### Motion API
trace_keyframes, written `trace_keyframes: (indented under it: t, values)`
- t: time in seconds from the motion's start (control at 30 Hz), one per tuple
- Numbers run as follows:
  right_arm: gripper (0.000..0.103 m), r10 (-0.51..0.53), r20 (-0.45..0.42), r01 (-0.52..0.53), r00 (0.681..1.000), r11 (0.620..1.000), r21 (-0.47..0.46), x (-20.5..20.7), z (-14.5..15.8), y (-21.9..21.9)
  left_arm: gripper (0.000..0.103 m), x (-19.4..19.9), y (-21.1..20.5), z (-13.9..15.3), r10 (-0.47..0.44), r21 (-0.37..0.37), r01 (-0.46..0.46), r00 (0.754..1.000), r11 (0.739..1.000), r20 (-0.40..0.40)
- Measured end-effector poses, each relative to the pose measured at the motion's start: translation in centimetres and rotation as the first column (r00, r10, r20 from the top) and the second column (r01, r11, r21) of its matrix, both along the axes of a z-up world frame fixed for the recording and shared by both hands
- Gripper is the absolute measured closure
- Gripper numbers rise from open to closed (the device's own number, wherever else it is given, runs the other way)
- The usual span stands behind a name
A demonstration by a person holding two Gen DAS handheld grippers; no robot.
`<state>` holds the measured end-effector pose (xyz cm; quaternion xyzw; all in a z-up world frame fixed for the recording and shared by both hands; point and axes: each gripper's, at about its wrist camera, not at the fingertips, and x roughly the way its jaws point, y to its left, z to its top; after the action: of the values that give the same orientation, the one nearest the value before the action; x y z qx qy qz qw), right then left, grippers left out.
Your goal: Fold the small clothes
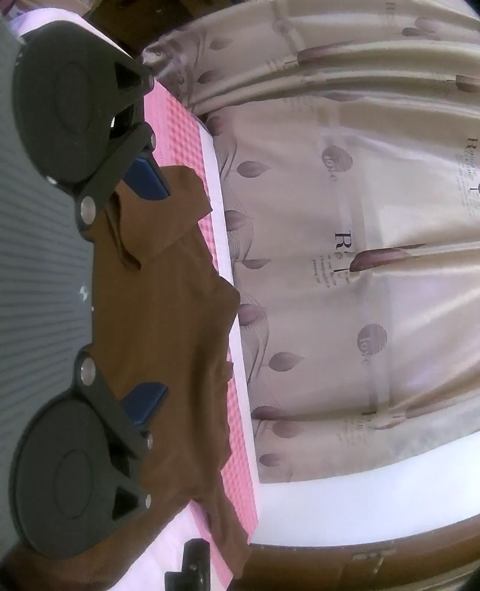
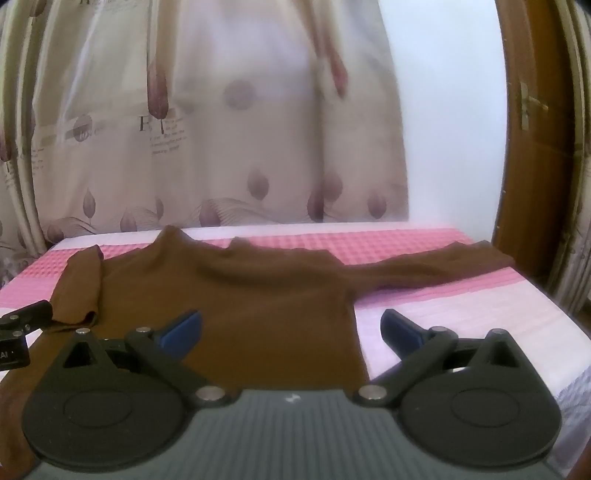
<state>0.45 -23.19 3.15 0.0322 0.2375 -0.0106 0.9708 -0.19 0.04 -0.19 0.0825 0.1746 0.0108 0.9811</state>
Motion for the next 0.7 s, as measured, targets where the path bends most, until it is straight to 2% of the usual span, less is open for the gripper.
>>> trace_keyframes:
  t: [0.7]
  values:
    - [0.000, 0.004, -0.025, -0.004, 1.000, 1.000, 0.002, 0.9, -1.1, 0.3, 0.000, 1.3, 0.4, -0.7, 0.021, 0.000, -0.021, 0.999, 1.000, -0.034]
